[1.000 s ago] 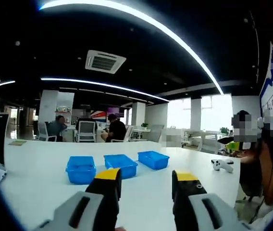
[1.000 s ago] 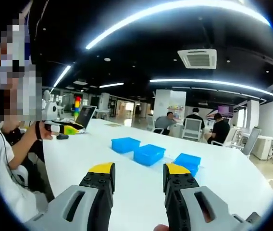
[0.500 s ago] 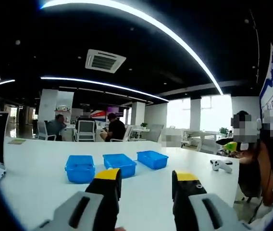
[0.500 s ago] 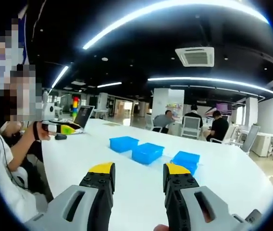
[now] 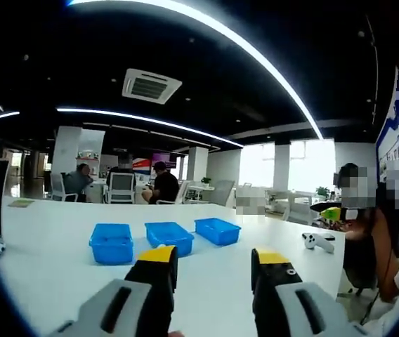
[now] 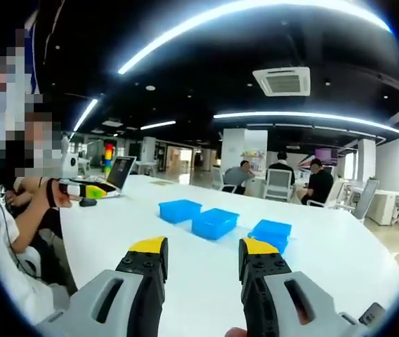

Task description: Pick up the resistors one by one and place each resistor into its matching bin, sorting the parts by color and model until every resistor is separated into the correct bin for its type

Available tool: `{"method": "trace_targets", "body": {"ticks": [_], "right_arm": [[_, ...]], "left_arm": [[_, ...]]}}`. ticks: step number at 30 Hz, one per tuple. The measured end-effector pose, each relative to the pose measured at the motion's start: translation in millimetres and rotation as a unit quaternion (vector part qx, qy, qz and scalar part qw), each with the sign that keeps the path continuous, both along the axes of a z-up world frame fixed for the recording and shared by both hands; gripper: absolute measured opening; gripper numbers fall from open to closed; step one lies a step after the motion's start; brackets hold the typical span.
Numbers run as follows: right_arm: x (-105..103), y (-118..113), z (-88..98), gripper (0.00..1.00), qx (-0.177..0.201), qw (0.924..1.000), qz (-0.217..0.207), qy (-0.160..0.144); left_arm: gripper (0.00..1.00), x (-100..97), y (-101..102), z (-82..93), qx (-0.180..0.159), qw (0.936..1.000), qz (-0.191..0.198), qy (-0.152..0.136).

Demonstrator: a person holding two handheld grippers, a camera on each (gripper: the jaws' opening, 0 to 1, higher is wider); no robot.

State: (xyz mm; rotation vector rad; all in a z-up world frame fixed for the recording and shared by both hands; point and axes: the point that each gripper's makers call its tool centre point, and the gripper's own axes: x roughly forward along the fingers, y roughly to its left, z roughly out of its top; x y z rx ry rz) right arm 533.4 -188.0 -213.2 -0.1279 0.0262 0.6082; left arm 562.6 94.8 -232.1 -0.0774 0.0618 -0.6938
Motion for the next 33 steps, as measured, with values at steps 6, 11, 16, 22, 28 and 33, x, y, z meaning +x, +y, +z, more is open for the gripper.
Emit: {"method": "trace_targets", "body": {"ticks": [6, 11, 16, 22, 28, 33], "right_arm": [[0.3, -1.6, -0.8, 0.42, -0.003, 1.0000, -0.001, 0.001], [0.1, -2.0, -0.6, 0.42, -0.004, 1.0000, -0.002, 0.001], [1.2, -2.9, -0.9, 0.42, -0.005, 1.0000, -0.002, 0.002], [2.0, -2.9, -1.3, 0.42, -0.005, 1.0000, -0.002, 0.003], [2.2, -3.0, -1.8, 0.42, -0.005, 1.0000, -0.003, 0.004], [1.9, -3.0, -2.1, 0.42, -0.006, 1.0000, -0.002, 0.004]], "left_arm": [[0.43, 0.8, -0.1, -1.8, 0.001, 1.0000, 0.002, 0.001], [0.42, 1.7, -0.1, -3.6, 0.003, 1.0000, 0.003, 0.002], [0.42, 2.2, -1.2, -5.6, 0.005, 1.0000, 0.002, 0.004], [0.42, 3.3, -0.3, -6.4, 0.005, 1.0000, 0.002, 0.005], [0.42, 2.9, -1.6, -6.5, 0.004, 1.0000, 0.000, 0.004], [0.41, 3.5, -1.6, -8.1, 0.006, 1.0000, 0.001, 0.005]]}}
